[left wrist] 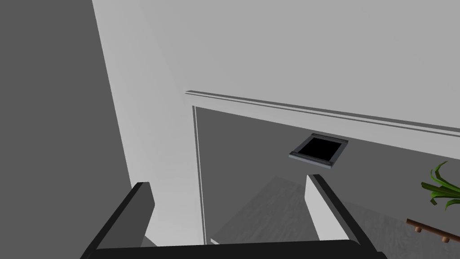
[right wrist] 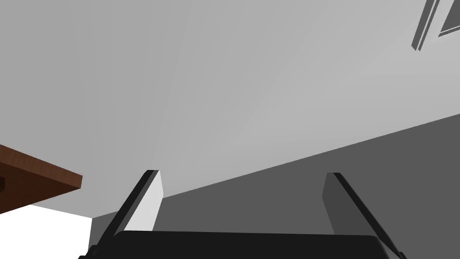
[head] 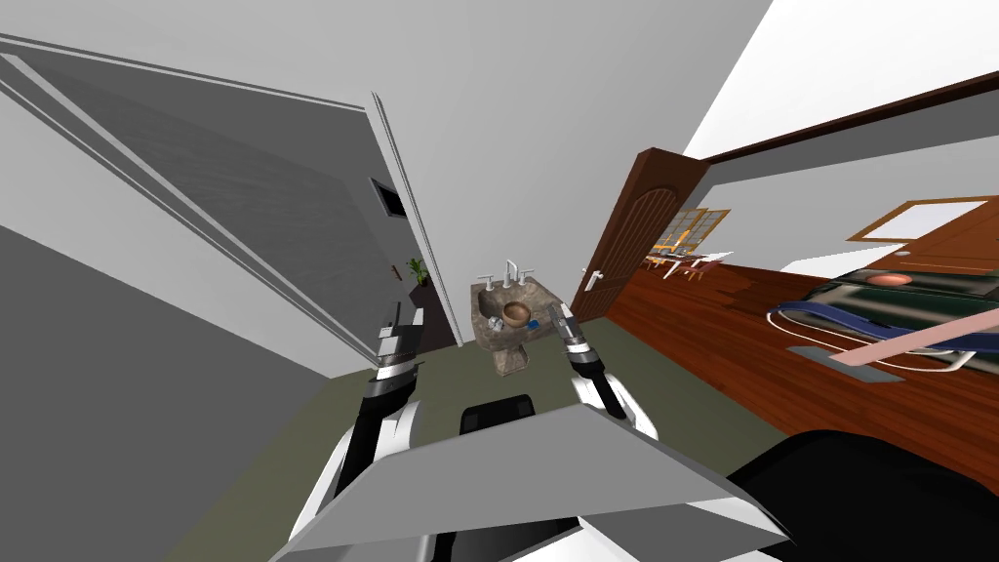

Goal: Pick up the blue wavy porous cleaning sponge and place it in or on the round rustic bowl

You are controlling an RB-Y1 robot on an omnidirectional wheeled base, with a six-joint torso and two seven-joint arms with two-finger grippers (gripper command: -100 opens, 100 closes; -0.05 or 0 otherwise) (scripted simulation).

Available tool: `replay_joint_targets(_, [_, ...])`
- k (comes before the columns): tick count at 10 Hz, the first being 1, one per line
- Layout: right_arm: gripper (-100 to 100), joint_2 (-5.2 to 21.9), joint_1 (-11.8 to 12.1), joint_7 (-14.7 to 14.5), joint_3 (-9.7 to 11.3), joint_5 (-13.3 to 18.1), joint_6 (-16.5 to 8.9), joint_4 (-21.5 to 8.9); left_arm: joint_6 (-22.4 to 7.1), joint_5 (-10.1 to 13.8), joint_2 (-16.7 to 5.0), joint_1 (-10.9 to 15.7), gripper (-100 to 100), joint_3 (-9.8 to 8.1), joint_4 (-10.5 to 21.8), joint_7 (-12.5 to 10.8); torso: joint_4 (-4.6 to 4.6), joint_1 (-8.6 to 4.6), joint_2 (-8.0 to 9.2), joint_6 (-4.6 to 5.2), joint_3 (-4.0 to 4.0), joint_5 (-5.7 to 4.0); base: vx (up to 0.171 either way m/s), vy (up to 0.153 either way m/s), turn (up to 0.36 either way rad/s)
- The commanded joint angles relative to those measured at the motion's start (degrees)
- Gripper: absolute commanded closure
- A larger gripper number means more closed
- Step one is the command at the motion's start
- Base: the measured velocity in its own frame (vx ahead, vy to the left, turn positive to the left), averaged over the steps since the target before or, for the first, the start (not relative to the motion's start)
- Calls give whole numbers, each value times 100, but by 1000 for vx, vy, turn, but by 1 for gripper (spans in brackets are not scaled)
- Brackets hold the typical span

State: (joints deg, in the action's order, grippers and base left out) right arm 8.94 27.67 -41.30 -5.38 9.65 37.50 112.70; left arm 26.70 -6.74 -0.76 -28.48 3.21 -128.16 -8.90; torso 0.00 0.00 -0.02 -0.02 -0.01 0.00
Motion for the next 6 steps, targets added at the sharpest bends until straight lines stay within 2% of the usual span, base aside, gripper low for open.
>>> replay_joint_targets(1, [-100,14,2,-286,-31,77,137,-173,0,0,0,0,0,0,0,0,0,0,0,0,0,0,8,-4,-97])
replay_joint_targets(3, [-100,14,2,-495,-31,77,137,-173,0,0,0,0,0,0,0,0,0,0,-1,0,0,0,4,0,-27])
replay_joint_targets(4, [-100,33,-3,-718,-60,152,265,-346,0,0,0,0,0,0,0,0,0,1,0,0,0,0,10,0,-85])
replay_joint_targets(5, [-100,33,-3,-861,-60,152,265,-346,0,0,0,0,0,0,0,0,0,0,-1,2,-1,0,11,4,-59])
replay_joint_targets(6, [-100,33,-3,-911,-60,152,265,-346,0,0,0,0,0,0,0,0,0,1,-2,0,-1,0,0,0,0])
